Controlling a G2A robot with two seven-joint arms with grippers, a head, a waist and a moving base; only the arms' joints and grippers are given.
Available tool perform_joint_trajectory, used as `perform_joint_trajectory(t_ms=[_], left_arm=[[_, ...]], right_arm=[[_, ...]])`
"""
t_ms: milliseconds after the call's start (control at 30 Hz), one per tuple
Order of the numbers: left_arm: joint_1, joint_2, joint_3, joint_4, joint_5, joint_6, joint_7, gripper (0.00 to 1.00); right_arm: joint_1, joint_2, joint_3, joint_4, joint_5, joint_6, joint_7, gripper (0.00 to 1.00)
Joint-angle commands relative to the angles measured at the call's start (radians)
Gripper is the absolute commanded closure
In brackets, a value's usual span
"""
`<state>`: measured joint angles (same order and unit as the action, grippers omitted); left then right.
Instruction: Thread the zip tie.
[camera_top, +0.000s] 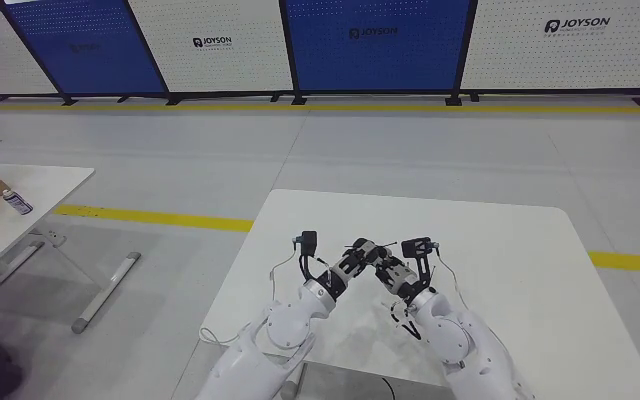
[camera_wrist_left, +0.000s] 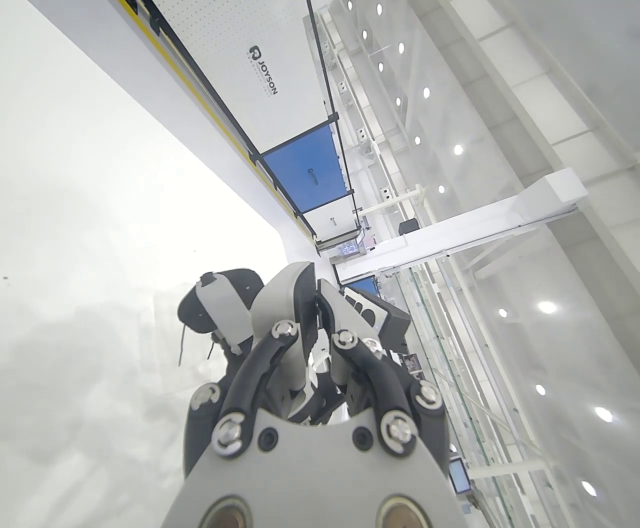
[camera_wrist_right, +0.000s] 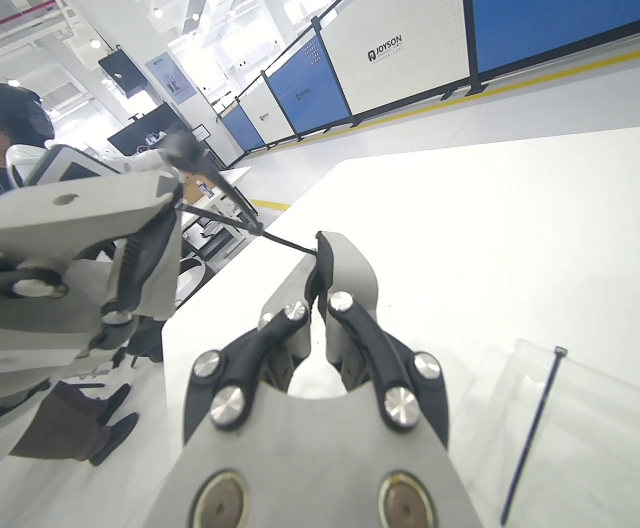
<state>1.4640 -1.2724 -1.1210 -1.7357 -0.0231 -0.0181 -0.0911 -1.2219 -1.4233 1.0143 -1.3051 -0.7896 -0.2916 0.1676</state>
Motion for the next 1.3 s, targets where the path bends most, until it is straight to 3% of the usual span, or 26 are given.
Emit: perform_joint_trajectory(t_ms=[0,600,933,967,1033,1067,1100,1133,1267], left_arm=[[0.005,0.001,-0.003,-0.008,0.001,-0.003,-0.001,1.0],[0.061,0.01,-0.035,-0.081,-0.002,-0.043,-0.006,1.0],[0.063,0.01,-0.039,-0.079,0.003,-0.034,0.023,1.0],[0.06,0.009,-0.038,-0.074,0.001,-0.028,0.028,1.0],[0.046,0.007,-0.035,-0.059,-0.009,-0.015,0.037,1.0],[0.04,0.006,-0.033,-0.052,-0.013,-0.012,0.038,1.0],[0.034,0.005,-0.031,-0.046,-0.015,-0.011,0.039,1.0],[0.029,0.004,-0.028,-0.041,-0.015,-0.009,0.04,1.0],[0.017,0.001,-0.018,-0.025,-0.011,-0.003,0.044,1.0]], right_arm=[[0.0,0.0,0.0,0.0,0.001,0.001,0.002,1.0],[0.012,-0.002,-0.01,0.019,0.007,0.01,0.011,1.0],[0.012,-0.001,-0.009,0.022,0.018,-0.011,0.005,1.0],[0.009,0.0,-0.008,0.019,0.018,-0.014,0.004,0.76],[0.005,0.001,-0.006,0.012,0.015,-0.017,0.006,0.55],[0.003,0.002,-0.005,0.009,0.015,-0.019,0.007,0.38],[0.001,0.003,-0.004,0.006,0.016,-0.021,0.006,0.28],[-0.001,0.003,-0.002,0.004,0.017,-0.022,0.005,0.26],[-0.008,0.005,0.005,-0.004,0.021,-0.024,-0.003,0.36]])
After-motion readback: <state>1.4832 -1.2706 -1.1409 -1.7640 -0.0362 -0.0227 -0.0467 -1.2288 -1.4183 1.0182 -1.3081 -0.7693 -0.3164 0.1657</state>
